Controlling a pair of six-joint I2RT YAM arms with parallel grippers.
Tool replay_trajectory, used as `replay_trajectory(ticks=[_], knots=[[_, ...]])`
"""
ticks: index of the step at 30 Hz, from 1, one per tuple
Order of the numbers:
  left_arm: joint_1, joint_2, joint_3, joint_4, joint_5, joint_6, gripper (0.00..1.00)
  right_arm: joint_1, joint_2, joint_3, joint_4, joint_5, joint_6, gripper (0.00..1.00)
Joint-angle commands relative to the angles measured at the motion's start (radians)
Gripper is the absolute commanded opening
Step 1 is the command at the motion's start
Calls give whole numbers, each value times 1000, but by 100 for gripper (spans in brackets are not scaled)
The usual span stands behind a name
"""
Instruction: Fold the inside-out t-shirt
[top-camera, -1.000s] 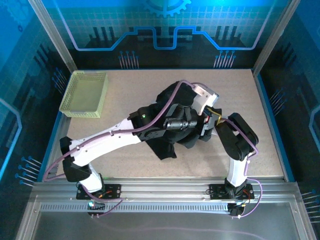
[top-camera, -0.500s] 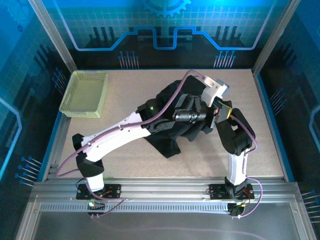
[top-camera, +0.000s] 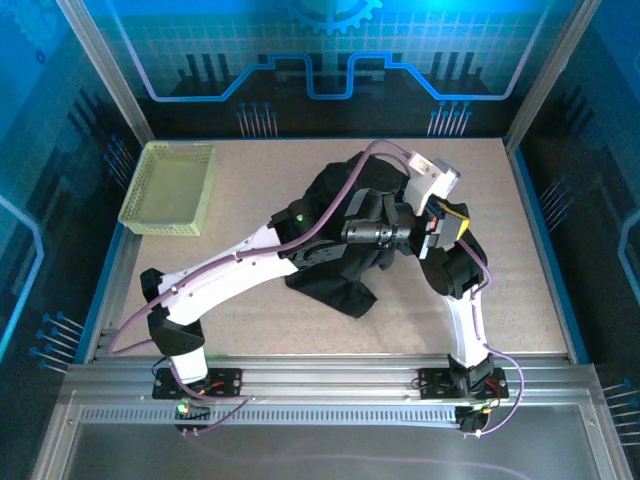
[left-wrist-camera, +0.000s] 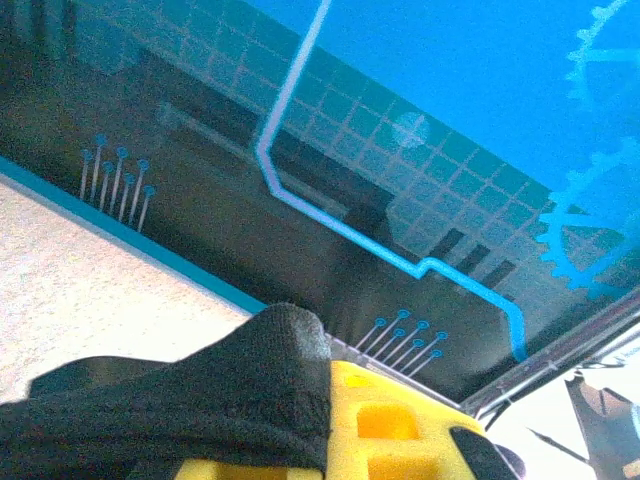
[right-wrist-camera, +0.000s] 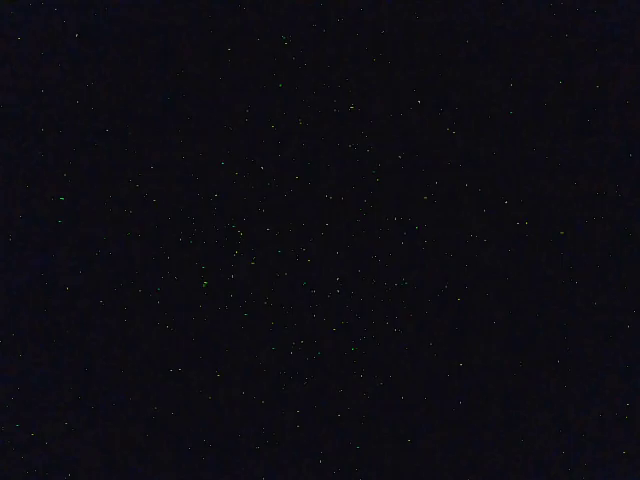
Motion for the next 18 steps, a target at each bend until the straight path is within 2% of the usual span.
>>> replay_trajectory(ticks=[1, 10, 18], knots=[[-80, -13, 28, 88, 194, -17, 0, 2, 46, 107, -152, 19, 1, 85], [-76, -46, -58, 75, 122, 6, 0, 42, 120, 205, -354, 26, 87, 87], [-65, -93, -158, 102, 87, 1, 0, 110, 242, 449, -708, 148, 82, 87]])
